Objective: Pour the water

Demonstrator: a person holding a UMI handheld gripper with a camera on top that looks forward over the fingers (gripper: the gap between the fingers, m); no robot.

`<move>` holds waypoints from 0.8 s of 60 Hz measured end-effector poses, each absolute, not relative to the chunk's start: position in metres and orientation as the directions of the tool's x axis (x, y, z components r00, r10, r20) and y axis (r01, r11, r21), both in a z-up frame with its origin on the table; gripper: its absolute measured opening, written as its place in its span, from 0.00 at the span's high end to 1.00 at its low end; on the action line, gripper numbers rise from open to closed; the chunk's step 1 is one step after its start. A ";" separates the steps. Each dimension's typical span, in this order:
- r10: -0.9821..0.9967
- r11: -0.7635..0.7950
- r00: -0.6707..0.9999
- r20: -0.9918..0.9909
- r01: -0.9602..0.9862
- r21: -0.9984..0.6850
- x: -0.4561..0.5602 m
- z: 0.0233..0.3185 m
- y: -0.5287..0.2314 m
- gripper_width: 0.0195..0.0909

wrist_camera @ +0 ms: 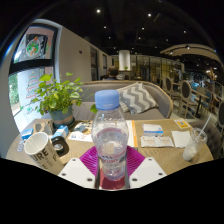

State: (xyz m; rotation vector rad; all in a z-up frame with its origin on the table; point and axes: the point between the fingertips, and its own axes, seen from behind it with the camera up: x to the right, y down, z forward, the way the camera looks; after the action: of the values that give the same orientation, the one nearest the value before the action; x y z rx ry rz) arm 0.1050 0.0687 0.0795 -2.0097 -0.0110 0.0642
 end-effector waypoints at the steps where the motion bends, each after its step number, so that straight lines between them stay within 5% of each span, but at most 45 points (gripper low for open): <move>1: 0.037 -0.431 0.998 -0.042 -0.022 -0.902 0.105 0.076 0.068 0.81; 9: 0.028 -0.426 0.998 -0.063 -0.045 -0.904 0.108 0.070 0.065 0.80; 20: 0.003 -0.456 0.996 -0.089 -0.078 -0.887 0.107 0.067 0.065 0.58; 25: -0.012 -0.499 0.996 -0.086 -0.080 -0.863 0.110 0.062 0.060 0.40; 31: -0.044 -0.554 0.997 -0.064 -0.077 -0.829 0.114 0.057 0.047 0.06; 48: -0.082 -0.609 0.997 -0.005 -0.055 -0.791 0.095 0.118 -0.038 0.08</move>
State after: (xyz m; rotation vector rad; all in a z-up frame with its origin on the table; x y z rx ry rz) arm 0.0954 -0.0380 0.1176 -2.2270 0.0946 -0.0390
